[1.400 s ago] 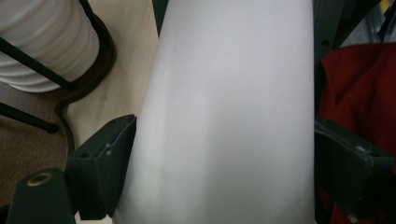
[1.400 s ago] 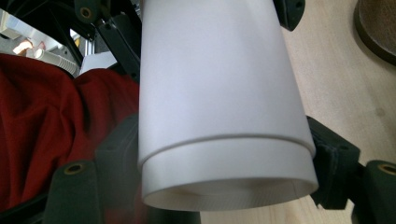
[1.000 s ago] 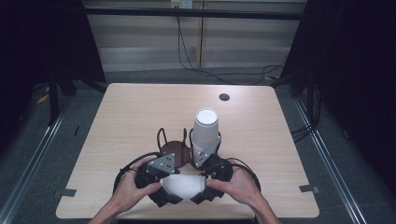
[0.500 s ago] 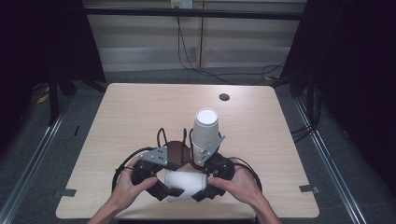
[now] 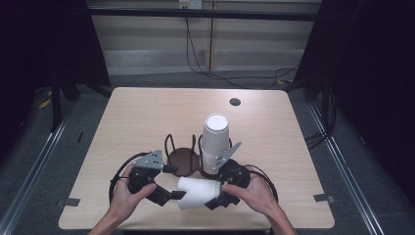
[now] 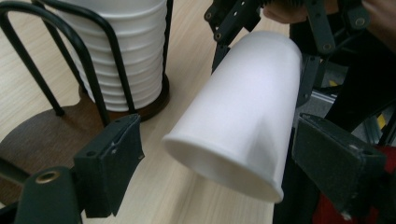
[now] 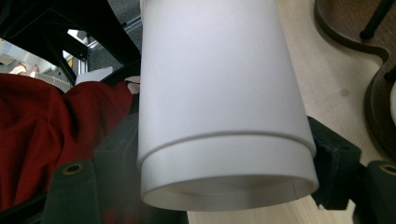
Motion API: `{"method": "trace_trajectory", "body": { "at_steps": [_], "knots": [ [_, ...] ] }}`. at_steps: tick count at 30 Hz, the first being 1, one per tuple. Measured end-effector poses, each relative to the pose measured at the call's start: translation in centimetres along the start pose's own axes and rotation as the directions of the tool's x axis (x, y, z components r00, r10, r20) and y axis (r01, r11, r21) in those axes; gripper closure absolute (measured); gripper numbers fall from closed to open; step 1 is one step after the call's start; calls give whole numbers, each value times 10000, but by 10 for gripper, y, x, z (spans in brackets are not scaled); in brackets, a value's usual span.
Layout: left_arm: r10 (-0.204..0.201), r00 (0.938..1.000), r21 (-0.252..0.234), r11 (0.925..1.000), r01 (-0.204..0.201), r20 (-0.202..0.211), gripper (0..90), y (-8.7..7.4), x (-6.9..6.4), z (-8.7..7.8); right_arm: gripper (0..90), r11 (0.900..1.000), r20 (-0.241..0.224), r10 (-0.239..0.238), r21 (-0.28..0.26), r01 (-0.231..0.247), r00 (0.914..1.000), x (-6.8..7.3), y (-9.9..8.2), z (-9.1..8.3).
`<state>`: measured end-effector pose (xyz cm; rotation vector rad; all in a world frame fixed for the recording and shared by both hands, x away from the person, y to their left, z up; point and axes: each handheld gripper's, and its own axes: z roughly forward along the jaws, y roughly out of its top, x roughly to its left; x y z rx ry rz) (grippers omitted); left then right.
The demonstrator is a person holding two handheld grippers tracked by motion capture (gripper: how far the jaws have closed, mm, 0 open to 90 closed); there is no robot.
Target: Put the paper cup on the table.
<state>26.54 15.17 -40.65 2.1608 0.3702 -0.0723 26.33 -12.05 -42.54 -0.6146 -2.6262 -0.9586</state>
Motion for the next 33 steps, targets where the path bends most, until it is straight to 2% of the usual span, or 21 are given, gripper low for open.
{"method": "trace_trajectory", "body": {
  "at_steps": [2, 6, 8, 10, 11, 16, 18, 23, 30, 32, 33],
  "knots": [
    [14, 10000, 11, 10000, -14, -16, 160, -1, -1, -2, 248, 10000, 79, 49, -56, -49, 10000, -1, -2, -1],
    [-144, 9999, -417, 9990, 141, -70, 160, -4, -3, -11, 248, 9989, 151, 247, -410, -241, 9996, -3, -6, -5],
    [-142, 9998, -802, 9967, 128, -165, 160, -4, -3, -16, 248, 9979, 214, 302, -587, -289, 9993, -4, -7, -7],
    [-129, 9997, -877, 9961, 112, -186, 159, -4, -3, -18, 248, 9972, 273, 303, -696, -284, 9992, -4, -7, -7],
    [-102, 9998, -824, 9966, 86, -192, 159, -4, -3, -20, 248, 9957, 326, 291, -884, -261, 9990, -5, -8, -9],
    [-219, 9991, -784, 9967, 191, -349, 160, -11, 1, -20, 247, 9932, 460, 387, -1115, -334, 9982, -5, -12, -12],
    [-355, 9991, -789, 9963, 335, -233, 159, -14, 3, -18, 247, 9918, 516, 431, -1223, -365, 9977, -5, -13, -13],
    [-294, 9995, -633, 9976, 287, -91, 159, -17, 2, -14, 248, 9840, 638, 391, -1758, -273, 9972, -5, -15, -18],
    [-91, 9999, -606, 9981, 83, -124, 159, -16, -2, -12, 247, 9755, 511, 88, -2199, 27, 9987, -4, -14, -20],
    [-58, 9999, -633, 9980, 51, -113, 159, -16, -2, -12, 247, 9728, 237, 93, -2315, -35, 9997, -5, -15, -20],
    [-52, 9999, -606, 9982, 43, -156, 159, -17, -2, -11, 247, 9730, 282, 121, -2306, -52, 9995, -5, -15, -20]
  ]
}}
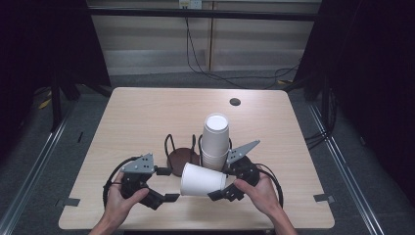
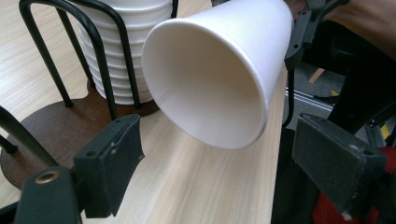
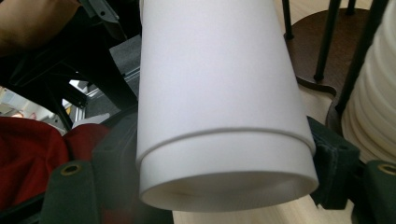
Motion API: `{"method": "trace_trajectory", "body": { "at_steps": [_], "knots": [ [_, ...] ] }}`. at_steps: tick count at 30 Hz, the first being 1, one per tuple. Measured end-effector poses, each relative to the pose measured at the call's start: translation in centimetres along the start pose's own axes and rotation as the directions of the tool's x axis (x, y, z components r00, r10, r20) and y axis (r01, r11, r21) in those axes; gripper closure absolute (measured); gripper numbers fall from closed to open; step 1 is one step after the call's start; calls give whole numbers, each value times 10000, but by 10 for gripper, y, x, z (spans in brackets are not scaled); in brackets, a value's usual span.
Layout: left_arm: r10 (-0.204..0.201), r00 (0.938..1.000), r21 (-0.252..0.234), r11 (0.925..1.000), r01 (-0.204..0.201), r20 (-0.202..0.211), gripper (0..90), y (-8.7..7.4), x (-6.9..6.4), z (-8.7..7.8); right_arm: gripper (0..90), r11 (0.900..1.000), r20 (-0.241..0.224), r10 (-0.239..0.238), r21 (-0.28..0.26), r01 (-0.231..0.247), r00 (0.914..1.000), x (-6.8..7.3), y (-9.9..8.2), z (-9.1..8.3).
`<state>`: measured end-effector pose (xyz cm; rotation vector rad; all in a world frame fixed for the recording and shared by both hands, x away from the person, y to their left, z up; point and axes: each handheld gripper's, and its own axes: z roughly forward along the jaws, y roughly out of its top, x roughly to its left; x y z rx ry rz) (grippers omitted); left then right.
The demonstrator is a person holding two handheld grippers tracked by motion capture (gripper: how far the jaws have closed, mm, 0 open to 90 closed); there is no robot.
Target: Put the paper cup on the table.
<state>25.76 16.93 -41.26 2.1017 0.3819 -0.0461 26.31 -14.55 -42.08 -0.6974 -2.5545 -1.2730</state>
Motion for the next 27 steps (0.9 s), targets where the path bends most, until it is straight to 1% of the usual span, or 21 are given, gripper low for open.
{"method": "trace_trajectory", "body": {
  "at_steps": [1, 2, 4, 5, 7, 8, 10, 11, 13, 14, 16, 18, 19, 23, 27],
  "knots": [
    [-5, 10000, 23, 10000, 5, -22, 158, 0, 0, 0, 247, 10000, 56, 26, -31, -26, 10000, 0, 0, 0],
    [13, 10000, 3, 10000, -13, 66, 159, 0, 0, 0, 247, 9999, -76, 41, -162, -42, 10000, -1, -1, 0],
    [3, 10000, -100, 10000, -2, 52, 161, -1, -1, 0, 247, 9992, -174, 70, -384, -76, 9998, -2, -1, -1],
    [1, 10000, -181, 9998, 0, 62, 160, -1, -1, 0, 247, 9989, -217, 25, -467, -35, 9998, -2, -1, -2],
    [-77, 9997, -388, 9992, 86, 249, 159, -2, -1, 0, 248, 9976, -200, -113, -683, 100, 9997, -1, -1, -3],
    [-77, 9997, -388, 9992, 86, 249, 159, -2, -1, 0, 248, 9976, -200, -113, -683, 100, 9997, -1, -1, -3],
    [-2, 9995, -449, 9990, 15, 305, 158, -2, -1, 1, 247, 9960, -183, -210, -875, 193, 9996, 2, 0, -6],
    [83, 9993, -465, 9989, -66, 363, 157, -2, -1, 1, 247, 9949, -200, -290, -967, 269, 9994, 2, 0, -7],
    [82, 9991, -530, 9986, -59, 427, 157, -3, 0, 1, 247, 9931, -192, -342, -1129, 318, 9992, 2, 0, -8],
    [64, 9989, -562, 9984, -38, 460, 157, -3, 0, 1, 247, 9914, -244, -443, -1246, 410, 9987, 2, 0, -8],
    [107, 9992, -600, 9982, -83, 398, 157, -3, -1, 2, 247, 9896, -174, -490, -1365, 462, 9986, 2, 0, -9],
    [110, 9987, -577, 9983, -80, 508, 157, -3, -1, 2, 247, 9869, -161, -482, -1552, 452, 9987, 2, -1, -9],
    [105, 9989, -614, 9981, -77, 465, 157, -3, -1, 3, 247, 9858, -180, -487, -1620, 451, 9987, 3, -1, -10],
    [47, 9990, -886, 9961, -8, 433, 157, -3, -2, 2, 247, 9792, -250, -635, -1944, 575, 9977, 4, 0, -10],
    [37, 9983, -1142, 9934, 29, 578, 157, -2, -2, 1, 247, 9758, -341, -813, -2064, 725, 9961, 5, 0, -11]
  ]
}}
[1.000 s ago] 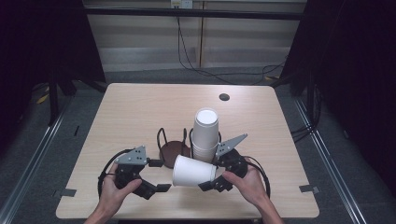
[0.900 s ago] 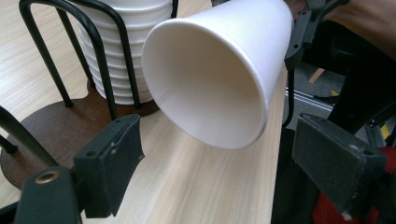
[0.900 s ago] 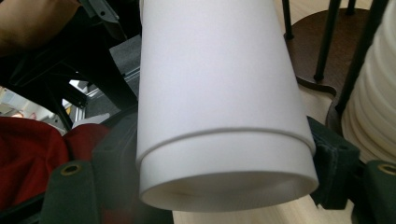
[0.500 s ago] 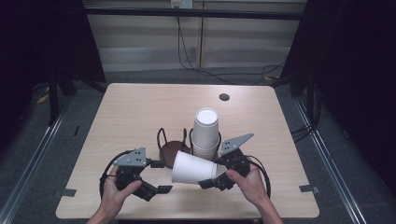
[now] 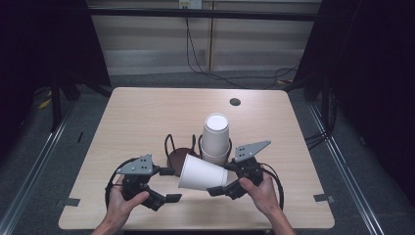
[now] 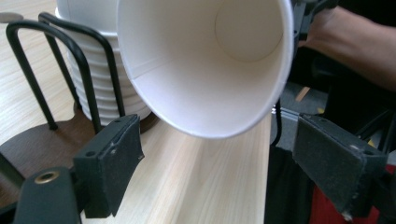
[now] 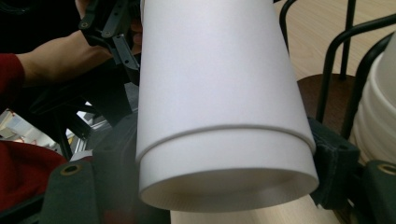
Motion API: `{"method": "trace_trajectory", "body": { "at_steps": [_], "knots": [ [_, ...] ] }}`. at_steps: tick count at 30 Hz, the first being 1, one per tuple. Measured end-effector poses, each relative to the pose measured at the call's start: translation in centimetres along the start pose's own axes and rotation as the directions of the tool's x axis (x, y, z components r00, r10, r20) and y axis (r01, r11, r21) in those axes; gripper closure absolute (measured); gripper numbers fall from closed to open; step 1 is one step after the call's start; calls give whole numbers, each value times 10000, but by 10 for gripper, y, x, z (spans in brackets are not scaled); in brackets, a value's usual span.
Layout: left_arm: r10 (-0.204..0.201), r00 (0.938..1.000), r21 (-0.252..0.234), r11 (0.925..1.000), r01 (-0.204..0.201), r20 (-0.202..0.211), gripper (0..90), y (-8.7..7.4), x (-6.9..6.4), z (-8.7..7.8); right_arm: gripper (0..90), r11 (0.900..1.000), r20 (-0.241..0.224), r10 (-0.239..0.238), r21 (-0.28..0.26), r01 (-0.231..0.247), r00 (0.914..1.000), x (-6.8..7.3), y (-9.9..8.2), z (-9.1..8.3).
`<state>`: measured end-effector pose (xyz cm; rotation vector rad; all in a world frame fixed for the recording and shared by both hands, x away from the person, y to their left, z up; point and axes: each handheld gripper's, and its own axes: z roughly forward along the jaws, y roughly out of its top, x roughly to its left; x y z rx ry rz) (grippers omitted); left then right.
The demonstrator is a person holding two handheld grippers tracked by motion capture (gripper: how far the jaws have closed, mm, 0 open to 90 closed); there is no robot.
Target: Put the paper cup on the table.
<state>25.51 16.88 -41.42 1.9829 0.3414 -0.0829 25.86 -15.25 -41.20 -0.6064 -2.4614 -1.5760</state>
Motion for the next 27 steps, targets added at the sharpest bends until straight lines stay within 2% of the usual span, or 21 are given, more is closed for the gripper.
{"method": "trace_trajectory", "body": {
  "at_steps": [5, 9, 18, 20, 21, 22, 27],
  "knots": [
    [76, 9999, -460, 9989, -73, 79, 157, 3, -1, -4, 248, 9997, -208, -225, -113, 222, 9995, 2, 1, 2],
    [38, 9999, -508, 9987, -45, -143, 157, 3, -1, -3, 248, 9995, -333, -311, -10, 310, 9990, 4, 1, 6],
    [88, 9999, -726, 9973, -82, 74, 146, 3, 0, -2, 248, 9991, -525, -406, 121, 413, 9978, 5, 2, 9],
    [52, 10000, -655, 9978, -48, 56, 102, 4, 0, -1, 249, 9989, -566, -427, 172, 437, 9975, 6, 2, 9],
    [59, 9996, -590, 9982, -75, -259, 54, 4, -1, 2, 249, 9988, -595, -440, 197, 452, 9973, 6, 3, 10],
    [67, 9992, -574, 9983, -90, -391, 6, 5, -1, 3, 249, 9986, -621, -459, 233, 474, 9970, 6, 3, 10],
    [228, 9992, -774, 9967, -254, -343, 0, 6, -3, 4, 250, 9982, -718, -498, 284, 520, 9962, 7, 3, 12]
  ]
}}
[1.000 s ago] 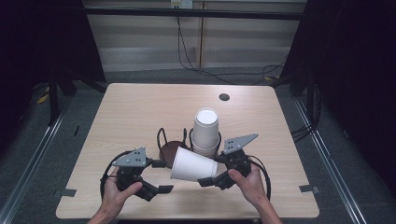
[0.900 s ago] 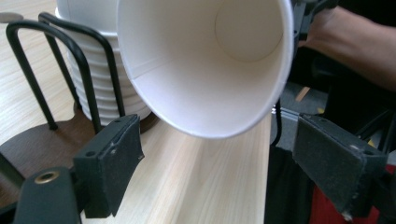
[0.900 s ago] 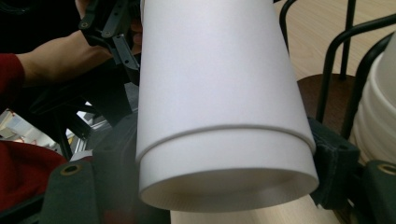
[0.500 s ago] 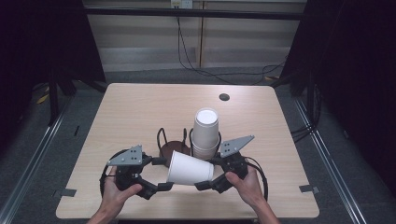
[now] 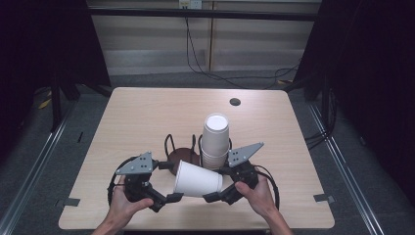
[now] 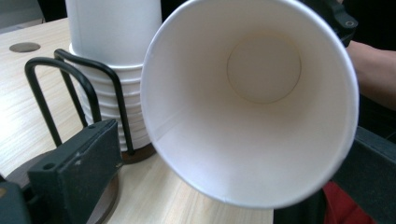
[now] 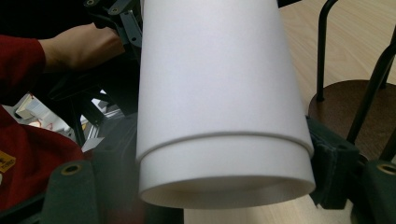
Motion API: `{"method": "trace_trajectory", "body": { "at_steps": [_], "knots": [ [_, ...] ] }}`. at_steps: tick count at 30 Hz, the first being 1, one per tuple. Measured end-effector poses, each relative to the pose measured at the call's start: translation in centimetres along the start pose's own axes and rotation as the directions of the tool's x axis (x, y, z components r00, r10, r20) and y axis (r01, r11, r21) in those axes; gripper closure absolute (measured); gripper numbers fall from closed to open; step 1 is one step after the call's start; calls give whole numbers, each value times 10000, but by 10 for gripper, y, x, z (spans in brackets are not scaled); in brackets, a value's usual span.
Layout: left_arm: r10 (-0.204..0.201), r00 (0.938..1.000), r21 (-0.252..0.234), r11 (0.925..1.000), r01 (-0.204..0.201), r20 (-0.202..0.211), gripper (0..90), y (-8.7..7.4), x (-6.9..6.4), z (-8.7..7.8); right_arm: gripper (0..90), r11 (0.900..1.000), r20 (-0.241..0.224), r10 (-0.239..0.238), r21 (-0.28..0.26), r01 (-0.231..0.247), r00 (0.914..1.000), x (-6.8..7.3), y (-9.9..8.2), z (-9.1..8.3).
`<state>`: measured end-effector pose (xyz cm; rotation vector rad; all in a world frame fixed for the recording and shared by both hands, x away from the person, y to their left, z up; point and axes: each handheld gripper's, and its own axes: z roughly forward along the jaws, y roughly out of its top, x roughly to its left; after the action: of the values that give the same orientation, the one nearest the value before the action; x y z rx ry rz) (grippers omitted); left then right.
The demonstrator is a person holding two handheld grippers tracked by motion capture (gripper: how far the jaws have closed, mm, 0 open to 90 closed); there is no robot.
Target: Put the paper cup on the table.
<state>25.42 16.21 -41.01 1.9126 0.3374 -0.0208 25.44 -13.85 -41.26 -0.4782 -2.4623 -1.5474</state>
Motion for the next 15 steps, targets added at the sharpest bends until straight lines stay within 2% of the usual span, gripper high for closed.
{"method": "trace_trajectory", "body": {
  "at_steps": [15],
  "knots": [
    [-107, 9990, -6, 9999, 107, 426, 0, 0, -1, 10, 250, 9998, -169, -57, 175, 60, 9998, 1, 1, 7]
  ]
}}
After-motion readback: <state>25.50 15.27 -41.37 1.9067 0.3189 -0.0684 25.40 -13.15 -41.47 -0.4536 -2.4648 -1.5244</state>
